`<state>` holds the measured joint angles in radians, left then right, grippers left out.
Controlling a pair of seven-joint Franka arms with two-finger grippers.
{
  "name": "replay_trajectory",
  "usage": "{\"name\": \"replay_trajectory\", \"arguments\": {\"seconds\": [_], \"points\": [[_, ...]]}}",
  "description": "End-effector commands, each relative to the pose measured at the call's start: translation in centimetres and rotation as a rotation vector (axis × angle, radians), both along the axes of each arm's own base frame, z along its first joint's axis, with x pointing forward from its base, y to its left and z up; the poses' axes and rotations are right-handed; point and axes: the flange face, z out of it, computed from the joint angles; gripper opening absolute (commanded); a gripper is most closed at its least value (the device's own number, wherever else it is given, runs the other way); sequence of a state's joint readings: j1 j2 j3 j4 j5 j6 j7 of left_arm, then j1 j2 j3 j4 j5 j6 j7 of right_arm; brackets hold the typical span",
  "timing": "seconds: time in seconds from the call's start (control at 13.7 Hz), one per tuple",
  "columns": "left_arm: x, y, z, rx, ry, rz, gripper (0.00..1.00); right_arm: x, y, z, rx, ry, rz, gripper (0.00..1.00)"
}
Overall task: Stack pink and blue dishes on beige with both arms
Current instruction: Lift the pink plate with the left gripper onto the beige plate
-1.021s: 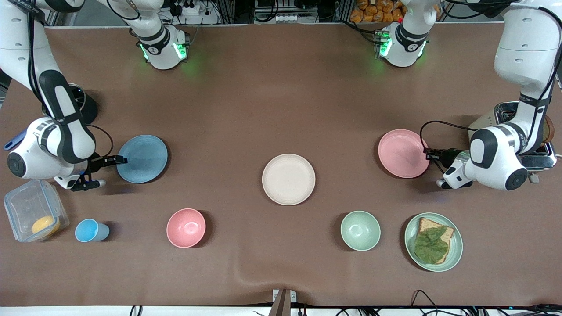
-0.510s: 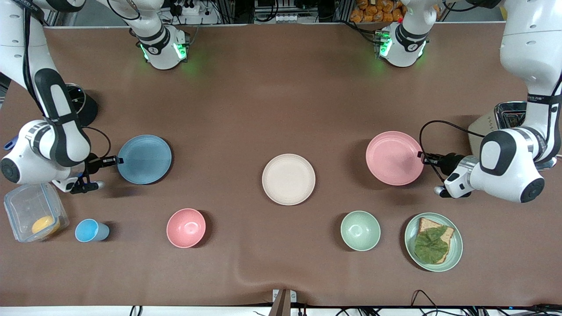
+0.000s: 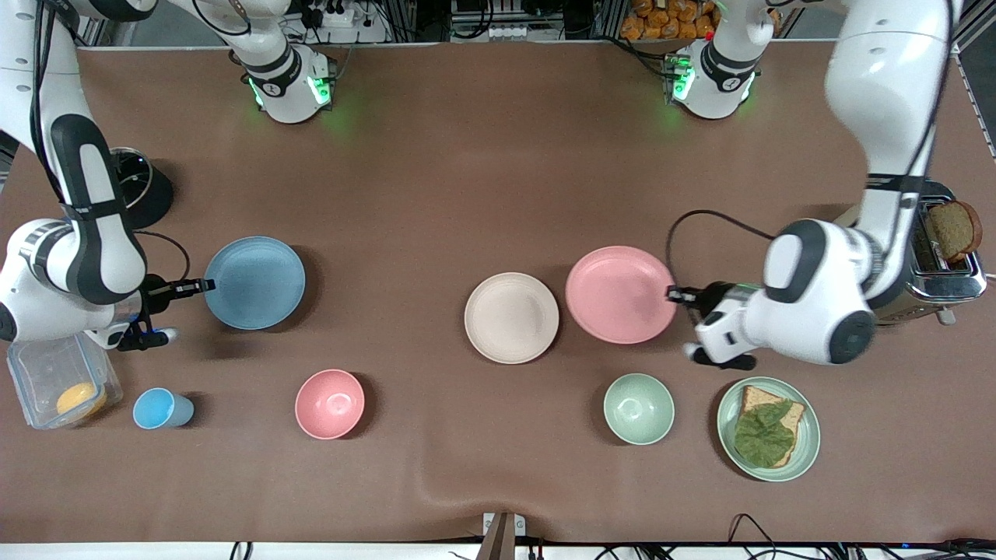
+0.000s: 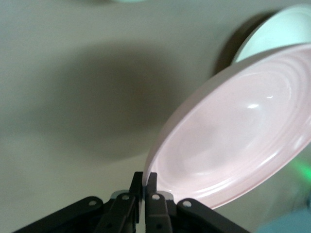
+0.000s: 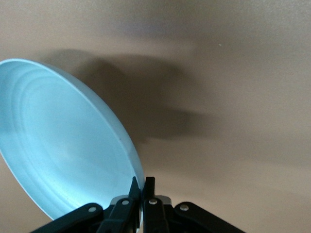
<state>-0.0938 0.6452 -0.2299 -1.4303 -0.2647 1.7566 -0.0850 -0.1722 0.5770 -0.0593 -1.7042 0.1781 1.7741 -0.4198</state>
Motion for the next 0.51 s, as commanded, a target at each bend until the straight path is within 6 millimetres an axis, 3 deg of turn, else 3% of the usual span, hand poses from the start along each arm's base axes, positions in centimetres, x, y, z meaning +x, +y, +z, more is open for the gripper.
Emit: {"name": "replay_trajectory", "arguments": {"seconds": [0.0, 0.15, 0.29, 0.44], "points": [[1.4, -4.7, -2.1, -0.017, -0.084, 0.067, 0.00, 0.2, 0.1, 0.4, 0.006, 0.007, -0.019, 0.00], [1.7, -6.9, -4.4, -0.091, -0.109, 0.139, 0.00, 0.2, 0.0, 0.5, 0.005, 0.005, -0.017, 0.00], [0.7, -9.9, -5.7, -0.119, -0.084, 0.175, 0.00, 0.3, 0.1, 0.5, 0.005, 0.004, -0.015, 0.00], [0.5, -10.4, -6.2, -0.111, -0.074, 0.202, 0.00, 0.3, 0.1, 0.5, 0.005, 0.004, -0.015, 0.00]]}}
